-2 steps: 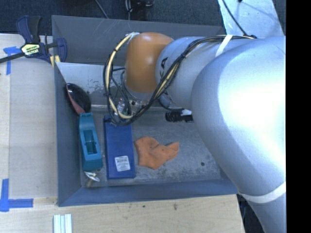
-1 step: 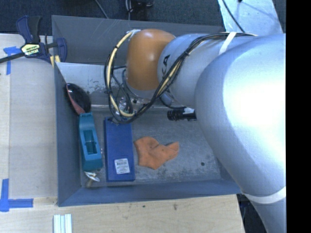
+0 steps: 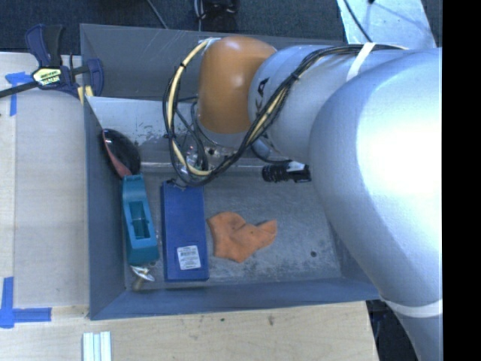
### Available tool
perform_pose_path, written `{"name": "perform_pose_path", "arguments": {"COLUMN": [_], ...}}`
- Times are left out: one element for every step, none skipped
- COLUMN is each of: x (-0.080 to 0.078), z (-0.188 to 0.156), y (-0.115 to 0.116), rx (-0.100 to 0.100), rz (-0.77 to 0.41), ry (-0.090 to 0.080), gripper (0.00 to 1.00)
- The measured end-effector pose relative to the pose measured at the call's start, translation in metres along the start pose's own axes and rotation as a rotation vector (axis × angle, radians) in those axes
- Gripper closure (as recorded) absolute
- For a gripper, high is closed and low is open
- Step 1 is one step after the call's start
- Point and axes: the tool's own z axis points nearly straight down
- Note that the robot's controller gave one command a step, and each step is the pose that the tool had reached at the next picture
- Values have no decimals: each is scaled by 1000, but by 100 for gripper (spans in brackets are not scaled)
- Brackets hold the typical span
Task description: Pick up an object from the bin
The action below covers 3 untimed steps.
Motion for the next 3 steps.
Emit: {"name": "perform_pose_path", "arguments": {"x": [-1, -1, -2], "z": [-18, -29, -33], "y": [1, 1, 1], "rx": [-3, -5, -4], "rz": [-1, -1, -1], "ry": [-2, -6, -6], "gripper": [100, 100, 100]}}
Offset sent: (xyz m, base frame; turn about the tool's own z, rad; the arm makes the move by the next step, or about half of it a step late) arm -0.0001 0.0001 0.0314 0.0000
